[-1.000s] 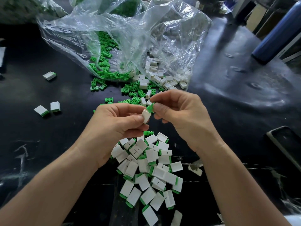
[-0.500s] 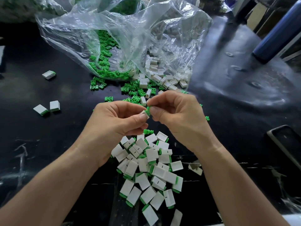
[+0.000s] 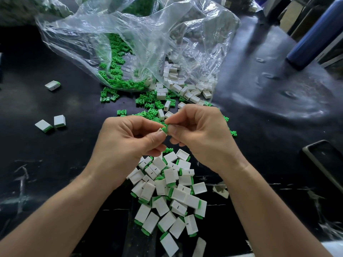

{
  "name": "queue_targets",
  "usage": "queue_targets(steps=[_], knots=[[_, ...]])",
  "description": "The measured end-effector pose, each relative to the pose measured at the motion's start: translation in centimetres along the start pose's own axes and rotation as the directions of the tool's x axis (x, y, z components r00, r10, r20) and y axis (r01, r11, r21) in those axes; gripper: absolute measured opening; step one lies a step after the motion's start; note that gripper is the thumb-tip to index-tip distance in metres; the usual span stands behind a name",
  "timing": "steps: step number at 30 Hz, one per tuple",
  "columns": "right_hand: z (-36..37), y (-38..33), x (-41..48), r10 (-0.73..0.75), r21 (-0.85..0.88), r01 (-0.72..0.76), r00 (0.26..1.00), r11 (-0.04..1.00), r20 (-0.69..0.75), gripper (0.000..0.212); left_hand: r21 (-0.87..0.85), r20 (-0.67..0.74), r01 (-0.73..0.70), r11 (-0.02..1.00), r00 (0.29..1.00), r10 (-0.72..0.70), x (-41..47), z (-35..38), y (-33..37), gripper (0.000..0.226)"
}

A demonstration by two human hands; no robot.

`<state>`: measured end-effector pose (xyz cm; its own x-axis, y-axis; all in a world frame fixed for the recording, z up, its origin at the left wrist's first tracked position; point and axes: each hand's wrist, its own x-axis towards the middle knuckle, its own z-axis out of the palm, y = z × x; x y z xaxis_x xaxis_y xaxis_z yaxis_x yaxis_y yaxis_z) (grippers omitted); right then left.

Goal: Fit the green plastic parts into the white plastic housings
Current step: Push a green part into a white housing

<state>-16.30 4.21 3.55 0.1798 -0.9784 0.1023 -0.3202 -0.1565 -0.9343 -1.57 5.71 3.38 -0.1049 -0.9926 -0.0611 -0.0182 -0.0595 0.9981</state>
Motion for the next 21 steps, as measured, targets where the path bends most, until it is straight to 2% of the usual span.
queue_targets(steps=[11,21], knots=[[0.4,0.0,-0.1,-0.007,-0.137,0.017,0.998,0.990,0.069,0.026,0.269,0.039,-0.051,0.962,0.998,0.041,0.2,-0.7,0.0,0.013],[0.8,0.3,-0.2,-0.008,-0.234,0.036,0.993,0.972,0.121,0.040,0.406,0.087,-0.044,0.913,0.996,0.009,0.4,-1.2,-0.2,0.018]])
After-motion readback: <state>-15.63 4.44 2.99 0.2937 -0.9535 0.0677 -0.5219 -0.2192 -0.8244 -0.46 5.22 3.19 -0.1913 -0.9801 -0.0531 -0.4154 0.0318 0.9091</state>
